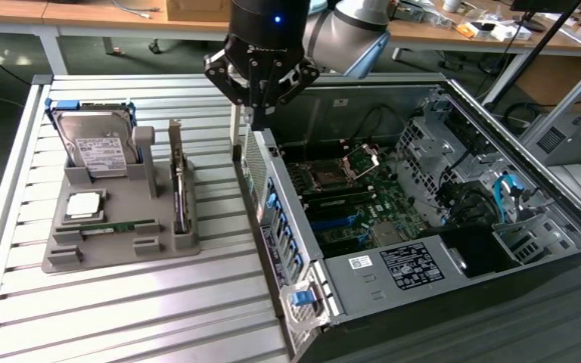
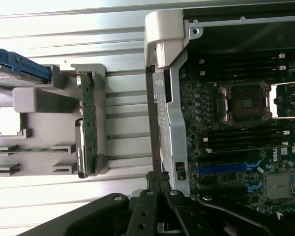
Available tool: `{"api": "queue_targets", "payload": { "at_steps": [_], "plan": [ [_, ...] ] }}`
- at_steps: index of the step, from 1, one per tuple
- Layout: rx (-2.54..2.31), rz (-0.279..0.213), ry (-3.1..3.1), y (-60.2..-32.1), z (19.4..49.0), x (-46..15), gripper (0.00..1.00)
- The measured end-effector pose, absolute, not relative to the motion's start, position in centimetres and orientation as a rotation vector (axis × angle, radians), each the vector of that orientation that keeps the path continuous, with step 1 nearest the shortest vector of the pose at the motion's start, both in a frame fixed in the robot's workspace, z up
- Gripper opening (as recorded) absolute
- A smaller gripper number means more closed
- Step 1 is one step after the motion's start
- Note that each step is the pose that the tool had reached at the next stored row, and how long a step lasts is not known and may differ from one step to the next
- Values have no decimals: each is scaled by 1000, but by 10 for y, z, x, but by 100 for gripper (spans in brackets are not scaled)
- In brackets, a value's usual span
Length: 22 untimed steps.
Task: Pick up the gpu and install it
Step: 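Reach for the gpu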
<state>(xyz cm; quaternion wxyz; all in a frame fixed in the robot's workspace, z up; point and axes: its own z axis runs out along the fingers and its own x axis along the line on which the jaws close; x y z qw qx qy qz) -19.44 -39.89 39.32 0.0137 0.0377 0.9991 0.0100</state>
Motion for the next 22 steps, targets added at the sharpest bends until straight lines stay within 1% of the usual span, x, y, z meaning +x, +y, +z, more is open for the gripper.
{"api": "queue_targets", "payload": {
  "at_steps": [22],
  "plan": [
    [117,31,3112,-399,393,-203,11]
  ]
}}
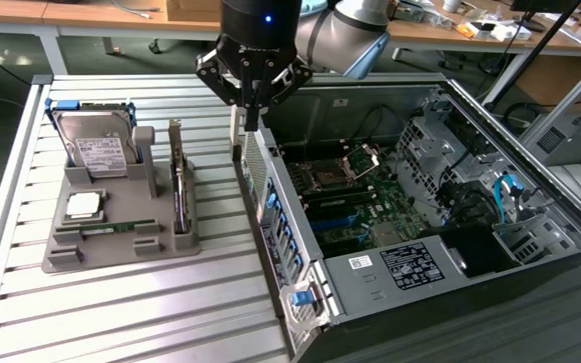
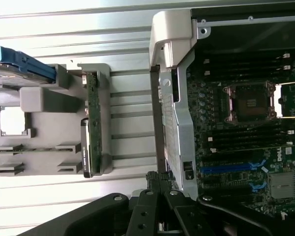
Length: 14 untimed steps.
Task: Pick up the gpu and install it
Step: 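Reach for the gpu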
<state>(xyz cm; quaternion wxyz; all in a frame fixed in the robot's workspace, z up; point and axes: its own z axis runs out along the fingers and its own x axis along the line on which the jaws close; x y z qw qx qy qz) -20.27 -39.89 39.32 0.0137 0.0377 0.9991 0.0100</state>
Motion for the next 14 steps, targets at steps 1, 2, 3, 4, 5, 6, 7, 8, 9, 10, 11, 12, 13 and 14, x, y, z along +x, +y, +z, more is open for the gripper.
{"api": "queue_targets", "payload": {
  "at_steps": [1,2,3,4,5,6,7,8,9,10,11,12,13,14],
  "plan": [
    [117,31,3112,-399,393,-203,11],
    [117,31,3112,-399,393,-203,11],
    [117,31,3112,-399,393,-204,11],
    [117,31,3112,-399,393,-204,11],
    [117,31,3112,-399,393,-204,11],
    [117,31,3112,-399,393,-204,11],
    [117,31,3112,-399,393,-205,11],
    [117,31,3112,-399,393,-205,11],
    [117,31,3112,-399,393,-205,11],
    [117,31,3112,-399,393,-205,11],
    [117,31,3112,-399,393,-206,11],
    [117,31,3112,-399,393,-206,11],
    [117,31,3112,-399,393,-206,11],
    [117,31,3112,-399,393,-206,11]
  ]
}}
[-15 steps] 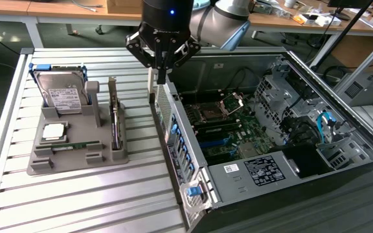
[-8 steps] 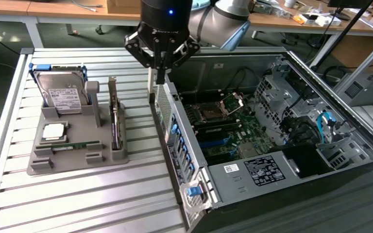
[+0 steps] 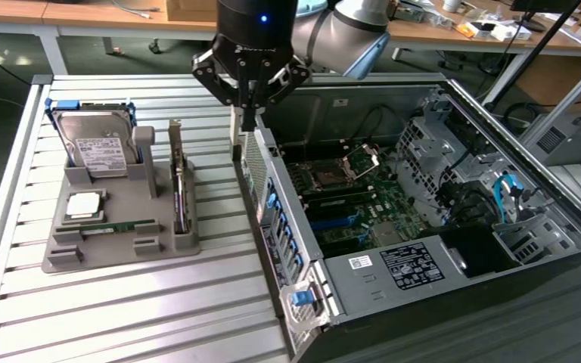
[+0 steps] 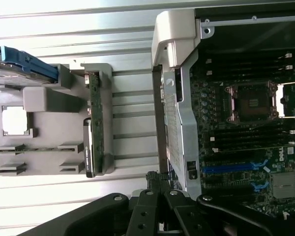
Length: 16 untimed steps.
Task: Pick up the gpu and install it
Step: 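Reach for the gpu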
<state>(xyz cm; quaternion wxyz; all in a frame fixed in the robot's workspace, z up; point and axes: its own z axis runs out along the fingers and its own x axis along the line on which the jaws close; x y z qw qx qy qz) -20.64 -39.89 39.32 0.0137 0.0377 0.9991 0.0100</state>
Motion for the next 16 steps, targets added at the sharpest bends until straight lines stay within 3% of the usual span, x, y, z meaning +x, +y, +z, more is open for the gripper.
{"api": "queue_targets", "payload": {
  "at_steps": [16],
  "plan": [
    [117,31,3112,-399,393,-210,11]
  ]
}}
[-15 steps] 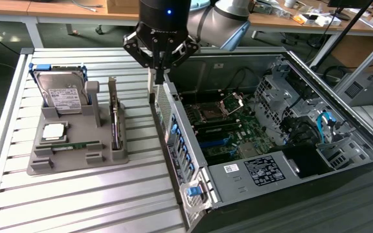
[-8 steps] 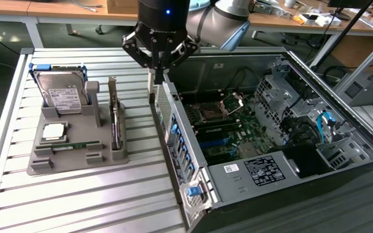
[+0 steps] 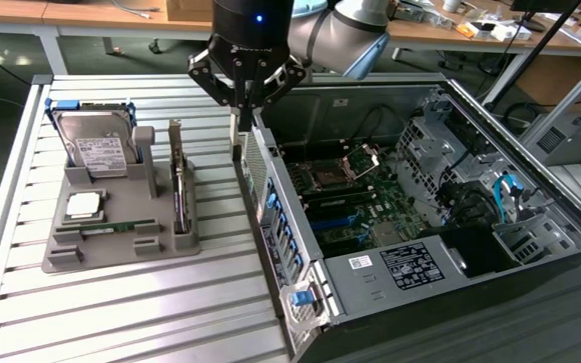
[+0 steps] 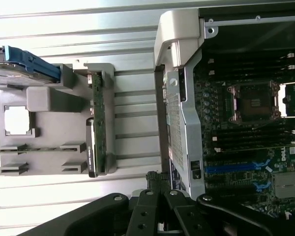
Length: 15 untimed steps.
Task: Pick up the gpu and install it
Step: 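Reach for the gpu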
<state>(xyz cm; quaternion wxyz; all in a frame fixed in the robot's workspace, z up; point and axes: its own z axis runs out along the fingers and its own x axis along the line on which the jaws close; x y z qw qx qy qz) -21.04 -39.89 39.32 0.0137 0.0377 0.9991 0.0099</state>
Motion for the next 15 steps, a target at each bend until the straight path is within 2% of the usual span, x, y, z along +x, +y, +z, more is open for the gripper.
{"api": "queue_targets", "payload": {
  "at_steps": [15],
  "plan": [
    [117,31,3112,-399,393,-216,11]
  ]
}}
